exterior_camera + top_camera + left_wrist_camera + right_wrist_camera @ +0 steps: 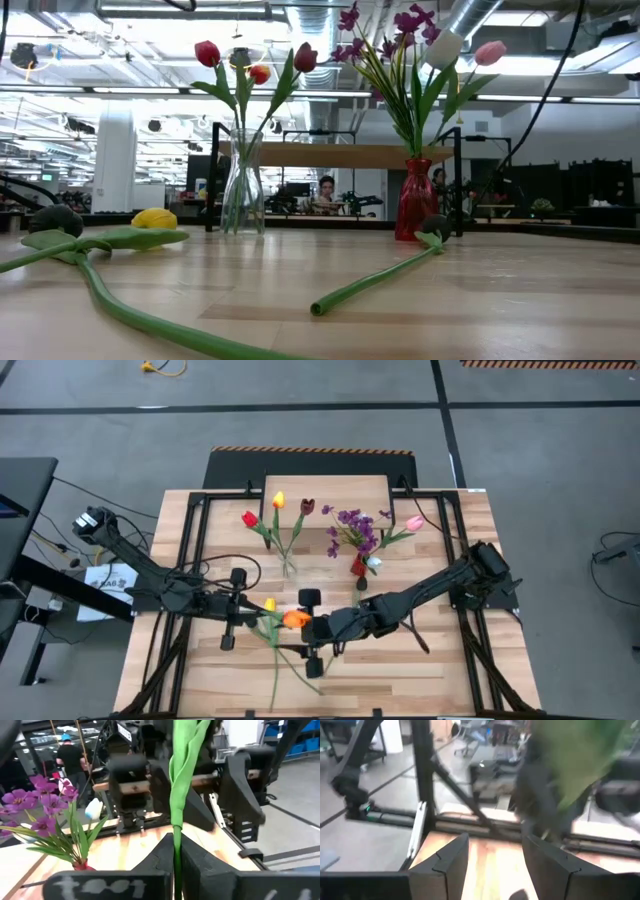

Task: Pick and place flowers into a vace then onto a shelf
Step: Put the orange flower into the transparent flower vase

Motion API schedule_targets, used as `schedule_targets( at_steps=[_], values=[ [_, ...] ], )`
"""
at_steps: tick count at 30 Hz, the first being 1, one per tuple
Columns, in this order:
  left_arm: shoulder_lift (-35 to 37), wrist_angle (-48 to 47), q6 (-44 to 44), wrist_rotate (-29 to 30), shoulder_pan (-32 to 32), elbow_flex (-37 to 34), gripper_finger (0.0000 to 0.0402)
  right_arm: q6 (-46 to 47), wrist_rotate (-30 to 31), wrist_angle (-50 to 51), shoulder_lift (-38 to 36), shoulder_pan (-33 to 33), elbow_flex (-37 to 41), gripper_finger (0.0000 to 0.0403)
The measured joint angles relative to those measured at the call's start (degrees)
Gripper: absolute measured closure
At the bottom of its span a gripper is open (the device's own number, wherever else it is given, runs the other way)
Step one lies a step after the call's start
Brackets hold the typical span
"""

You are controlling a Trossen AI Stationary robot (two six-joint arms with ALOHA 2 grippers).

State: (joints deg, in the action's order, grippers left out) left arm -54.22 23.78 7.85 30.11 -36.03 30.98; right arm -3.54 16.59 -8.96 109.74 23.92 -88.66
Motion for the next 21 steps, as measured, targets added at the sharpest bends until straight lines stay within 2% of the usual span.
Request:
schedule_targets(
  at_steps=[15,21],
  values=[
    [1.4,-2.8,-1.0,0.7,0.0,-0.1,0.0401,3.6,0.3,6.5,-1.0,1.1,0.0,0.0241],
    [1.4,-2.2,-1.0,-2.4,0.0,-0.1,0.0401,3.2,0.5,4.8,-1.0,1.1,0.0,0.0249]
  ],
)
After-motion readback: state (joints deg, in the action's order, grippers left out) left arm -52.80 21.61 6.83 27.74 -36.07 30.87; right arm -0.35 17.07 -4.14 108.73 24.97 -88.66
